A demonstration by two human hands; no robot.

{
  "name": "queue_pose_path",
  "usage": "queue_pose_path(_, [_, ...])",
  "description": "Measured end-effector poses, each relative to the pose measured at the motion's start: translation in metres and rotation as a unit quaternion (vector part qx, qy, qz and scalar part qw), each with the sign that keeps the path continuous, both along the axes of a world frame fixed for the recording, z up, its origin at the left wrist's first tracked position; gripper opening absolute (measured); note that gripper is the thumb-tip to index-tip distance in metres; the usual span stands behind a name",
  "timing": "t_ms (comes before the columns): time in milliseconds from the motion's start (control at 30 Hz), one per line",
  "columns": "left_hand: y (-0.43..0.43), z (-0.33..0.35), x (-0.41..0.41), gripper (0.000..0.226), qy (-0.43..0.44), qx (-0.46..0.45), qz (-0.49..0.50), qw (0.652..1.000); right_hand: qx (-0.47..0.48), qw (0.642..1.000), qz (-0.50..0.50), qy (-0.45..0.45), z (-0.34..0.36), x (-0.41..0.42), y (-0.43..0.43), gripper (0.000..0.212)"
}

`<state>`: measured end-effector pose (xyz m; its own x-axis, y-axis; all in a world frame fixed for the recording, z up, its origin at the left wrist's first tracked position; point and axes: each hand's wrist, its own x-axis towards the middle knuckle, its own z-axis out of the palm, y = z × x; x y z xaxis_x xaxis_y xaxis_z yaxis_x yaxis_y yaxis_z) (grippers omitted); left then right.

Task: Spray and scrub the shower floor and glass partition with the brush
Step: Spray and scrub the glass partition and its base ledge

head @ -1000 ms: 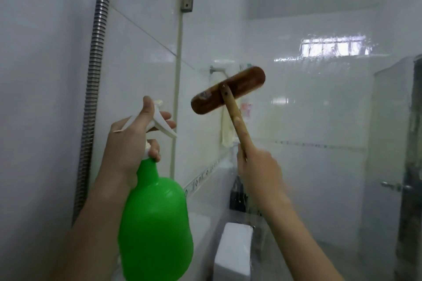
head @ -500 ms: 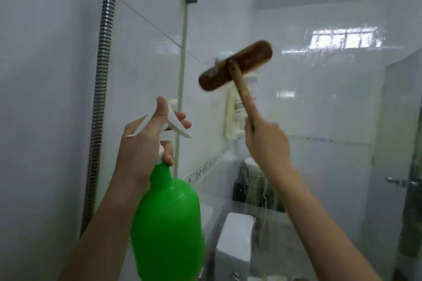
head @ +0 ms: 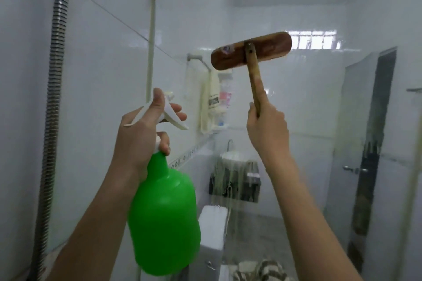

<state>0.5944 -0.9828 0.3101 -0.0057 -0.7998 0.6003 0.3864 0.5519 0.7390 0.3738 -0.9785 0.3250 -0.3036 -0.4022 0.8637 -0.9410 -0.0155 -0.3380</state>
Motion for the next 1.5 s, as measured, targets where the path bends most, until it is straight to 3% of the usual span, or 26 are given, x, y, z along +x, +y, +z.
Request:
queue_pose_path(167, [0.007, 0.003, -0.011, 0.046, -0.005, -0.014, -0.025, 1.0, 0.059, 0.991, 0.024, -0.117, -0.123, 0.012, 0.054, 0.067])
queue_pose_path(267, [0.009, 0.005, -0.017, 0.039, 0.001, -0.01, -0.031, 0.999, 0.025, 0.999, 0.003, -0.045, -0.061, -0.016, 0.034, 0.065])
queue_pose_path(400, [0.012, 0.006, -0.032, 0.039, -0.005, -0.003, -0.038, 0.999, -0.057, 0.998, -0.021, -0.02, 0.035, -0.047, 0.03, 0.062])
queue_pose_path(533, [0.013, 0.006, -0.046, 0.04, -0.01, -0.006, -0.042, 0.999, 0.021, 0.993, -0.015, -0.118, -0.081, -0.035, 0.066, 0.065])
queue_pose_path(600, [0.014, 0.003, -0.05, 0.039, -0.008, -0.007, -0.049, 0.999, 0.039, 0.991, -0.021, -0.129, -0.104, -0.03, 0.081, 0.067])
queue_pose_path(767, [0.012, -0.003, -0.068, 0.035, -0.015, 0.01, -0.058, 0.998, -0.069, 0.994, -0.04, -0.075, 0.037, -0.085, 0.072, 0.056])
queue_pose_path(833, [0.012, -0.006, -0.077, 0.035, -0.023, 0.007, -0.056, 0.998, -0.088, 0.993, -0.056, -0.061, 0.061, -0.102, 0.078, 0.058])
queue_pose_path(933, [0.01, -0.013, -0.086, 0.042, -0.03, 0.005, -0.043, 0.999, -0.068, 0.993, -0.045, -0.089, -0.018, -0.108, 0.098, 0.059])
queue_pose_path(1033, [0.005, -0.029, -0.094, 0.05, -0.045, 0.005, -0.049, 0.998, 0.022, 0.985, -0.082, -0.151, -0.127, -0.096, 0.121, 0.069])
queue_pose_path(1100, [0.001, -0.037, -0.103, 0.044, -0.045, 0.01, -0.073, 0.996, 0.03, 0.984, -0.075, -0.16, -0.129, -0.103, 0.125, 0.07])
queue_pose_path(1233, [-0.003, -0.057, -0.124, 0.039, -0.061, 0.033, -0.099, 0.993, -0.075, 0.989, -0.057, -0.111, -0.043, -0.142, 0.12, 0.061])
queue_pose_path(1300, [-0.002, -0.071, -0.133, 0.037, -0.052, 0.046, -0.103, 0.992, -0.092, 0.989, -0.057, -0.098, -0.04, -0.152, 0.122, 0.061])
queue_pose_path(1500, [0.01, -0.125, -0.145, 0.042, -0.058, 0.062, -0.076, 0.994, 0.015, 0.982, -0.082, -0.167, -0.205, -0.118, 0.133, 0.061])
